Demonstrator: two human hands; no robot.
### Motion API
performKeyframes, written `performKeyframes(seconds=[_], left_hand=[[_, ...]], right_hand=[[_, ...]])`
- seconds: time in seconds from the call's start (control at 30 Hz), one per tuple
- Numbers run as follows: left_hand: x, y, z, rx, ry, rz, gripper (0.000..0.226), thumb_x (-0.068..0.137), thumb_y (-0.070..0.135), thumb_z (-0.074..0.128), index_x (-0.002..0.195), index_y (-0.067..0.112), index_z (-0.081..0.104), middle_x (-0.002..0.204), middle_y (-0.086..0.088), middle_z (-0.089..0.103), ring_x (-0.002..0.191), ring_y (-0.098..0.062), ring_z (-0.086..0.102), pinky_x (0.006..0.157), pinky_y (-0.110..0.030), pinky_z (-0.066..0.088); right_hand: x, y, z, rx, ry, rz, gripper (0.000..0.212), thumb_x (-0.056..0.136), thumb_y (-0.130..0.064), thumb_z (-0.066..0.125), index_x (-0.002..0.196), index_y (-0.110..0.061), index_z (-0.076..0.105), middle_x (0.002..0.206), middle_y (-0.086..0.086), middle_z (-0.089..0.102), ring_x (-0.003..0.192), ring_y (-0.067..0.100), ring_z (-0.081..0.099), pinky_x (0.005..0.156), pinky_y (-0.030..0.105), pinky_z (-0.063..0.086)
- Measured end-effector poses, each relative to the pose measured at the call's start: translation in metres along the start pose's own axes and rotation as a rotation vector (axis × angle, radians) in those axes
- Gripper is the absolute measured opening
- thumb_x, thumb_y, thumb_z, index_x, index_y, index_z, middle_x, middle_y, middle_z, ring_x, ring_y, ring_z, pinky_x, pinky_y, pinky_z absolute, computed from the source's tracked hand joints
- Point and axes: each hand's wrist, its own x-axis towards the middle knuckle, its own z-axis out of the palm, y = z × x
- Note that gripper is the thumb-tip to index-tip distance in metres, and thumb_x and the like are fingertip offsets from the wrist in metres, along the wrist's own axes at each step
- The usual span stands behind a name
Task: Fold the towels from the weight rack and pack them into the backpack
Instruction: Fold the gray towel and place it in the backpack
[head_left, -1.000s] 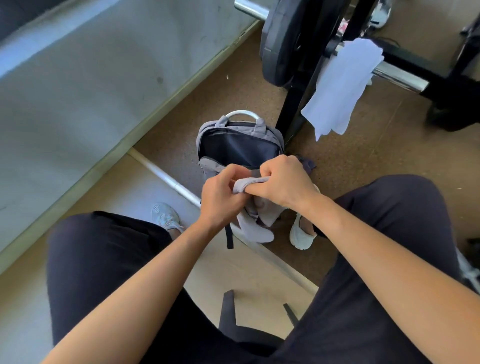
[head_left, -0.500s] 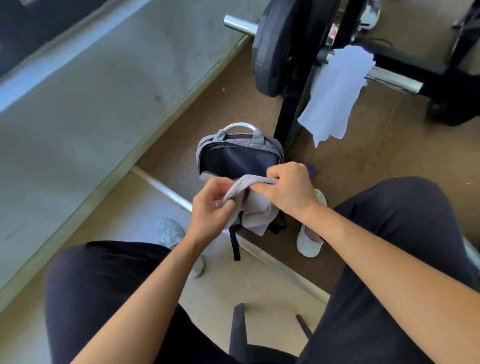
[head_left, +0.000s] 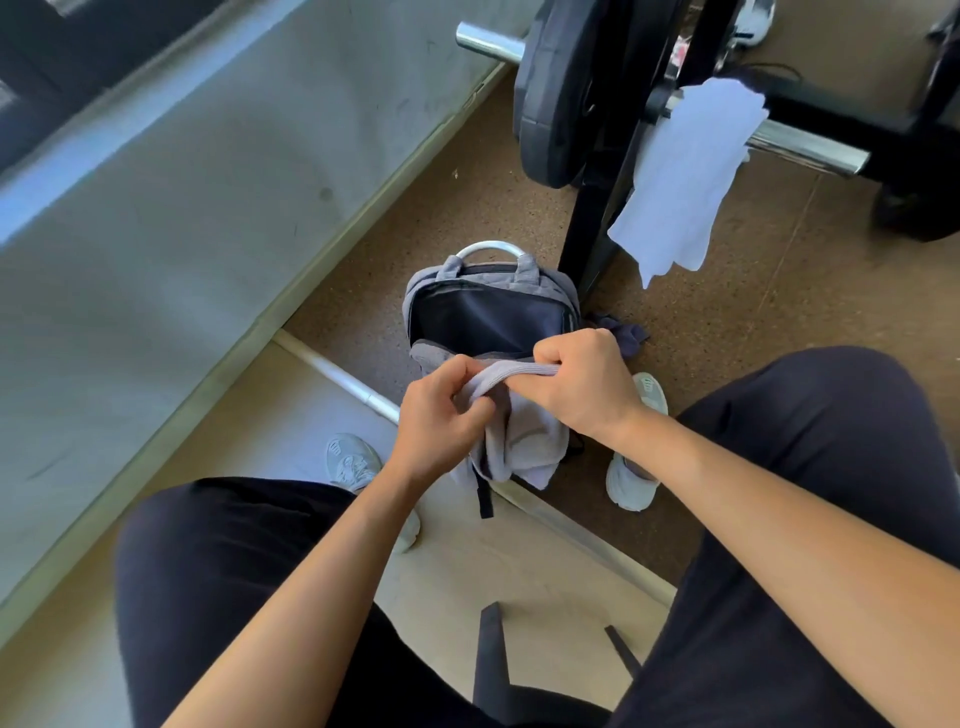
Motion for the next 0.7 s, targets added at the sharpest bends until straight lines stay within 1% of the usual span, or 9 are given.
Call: performKeyframes(seconds=[0.07, 0.17, 0.23, 0.3, 0.37, 0.4, 0.47, 0.57, 0.7], left_hand=[[0.002, -0.008, 0.000, 0.162, 0.047, -0.049, 0.027, 0.076, 0.018, 0.051, 0.070, 0.044, 0.049, 0.060, 0.011, 0.053, 0.061, -0.019, 0.050, 0.053, -0.034, 0.039], [0.005, -0.022, 0.002, 0.279, 0.072, -0.143, 0.034, 0.078, 0.009, 0.050, 0.068, 0.042, 0.047, 0.060, 0.014, 0.050, 0.063, -0.021, 0.049, 0.052, -0.030, 0.028], [0.006, -0.033, -0.001, 0.291, 0.086, -0.230, 0.033, 0.078, 0.004, 0.052, 0.082, 0.035, 0.063, 0.072, 0.013, 0.058, 0.074, -0.020, 0.055, 0.058, -0.031, 0.035], [0.007, -0.041, -0.005, 0.281, 0.131, -0.319, 0.036, 0.079, 0.003, 0.053, 0.096, 0.028, 0.071, 0.080, 0.008, 0.066, 0.080, -0.020, 0.059, 0.063, -0.032, 0.041], [0.007, -0.048, -0.007, 0.295, 0.139, -0.384, 0.030, 0.081, 0.002, 0.053, 0.097, 0.021, 0.070, 0.080, 0.004, 0.066, 0.081, -0.025, 0.061, 0.063, -0.032, 0.039], [0.007, -0.050, -0.008, 0.295, 0.132, -0.418, 0.028, 0.081, 0.003, 0.053, 0.096, 0.020, 0.070, 0.082, 0.003, 0.066, 0.083, -0.026, 0.062, 0.063, -0.032, 0.039], [0.005, -0.054, -0.009, 0.276, 0.121, -0.465, 0.028, 0.081, 0.006, 0.052, 0.094, 0.023, 0.069, 0.086, 0.003, 0.068, 0.084, -0.026, 0.062, 0.064, -0.033, 0.044], [0.003, -0.058, -0.010, 0.303, 0.117, -0.482, 0.031, 0.077, 0.004, 0.047, 0.091, 0.023, 0.068, 0.082, -0.001, 0.066, 0.082, -0.031, 0.061, 0.064, -0.038, 0.051], [0.005, -0.057, -0.014, 0.356, 0.186, -0.465, 0.035, 0.081, -0.002, 0.047, 0.093, 0.019, 0.072, 0.074, -0.002, 0.060, 0.079, -0.031, 0.054, 0.063, -0.033, 0.036]], right_hand=[[-0.001, -0.002, 0.000, 0.057, -0.001, -0.027, 0.051, 0.079, -0.030, 0.076, 0.046, -0.004, 0.048, 0.042, 0.008, 0.039, 0.044, 0.014, 0.028, 0.047, 0.019, 0.018], [-0.001, -0.004, -0.003, 0.115, 0.043, -0.008, 0.050, 0.079, -0.025, 0.076, 0.046, -0.001, 0.046, 0.042, 0.010, 0.037, 0.044, 0.011, 0.028, 0.046, 0.028, 0.022], [0.001, -0.002, -0.010, 0.143, 0.116, 0.042, 0.052, 0.079, -0.023, 0.074, 0.046, -0.002, 0.041, 0.042, 0.005, 0.031, 0.044, 0.011, 0.028, 0.047, 0.024, 0.021], [0.004, 0.003, -0.018, 0.173, 0.192, 0.104, 0.053, 0.080, -0.023, 0.073, 0.046, -0.004, 0.037, 0.044, 0.001, 0.028, 0.044, 0.011, 0.027, 0.047, 0.023, 0.020], [0.006, 0.007, -0.026, 0.207, 0.255, 0.157, 0.054, 0.082, -0.023, 0.073, 0.045, -0.009, 0.036, 0.043, -0.004, 0.027, 0.044, 0.011, 0.026, 0.047, 0.022, 0.020], [0.007, 0.009, -0.030, 0.227, 0.281, 0.188, 0.055, 0.083, -0.024, 0.073, 0.045, -0.014, 0.035, 0.042, -0.008, 0.027, 0.043, 0.010, 0.026, 0.046, 0.021, 0.020], [0.010, 0.011, -0.036, 0.241, 0.320, 0.248, 0.059, 0.085, -0.022, 0.074, 0.044, -0.023, 0.031, 0.039, -0.007, 0.030, 0.042, 0.009, 0.027, 0.046, 0.019, 0.019], [0.013, 0.016, -0.042, 0.283, 0.387, 0.384, 0.063, 0.086, -0.022, 0.075, 0.045, -0.024, 0.026, 0.037, -0.008, 0.026, 0.042, 0.010, 0.024, 0.048, 0.024, 0.021], [0.019, 0.028, -0.050, 0.456, 0.495, 0.567, 0.061, 0.084, -0.025, 0.074, 0.047, -0.021, 0.026, 0.043, -0.008, 0.019, 0.048, 0.015, 0.022, 0.052, 0.030, 0.022]])
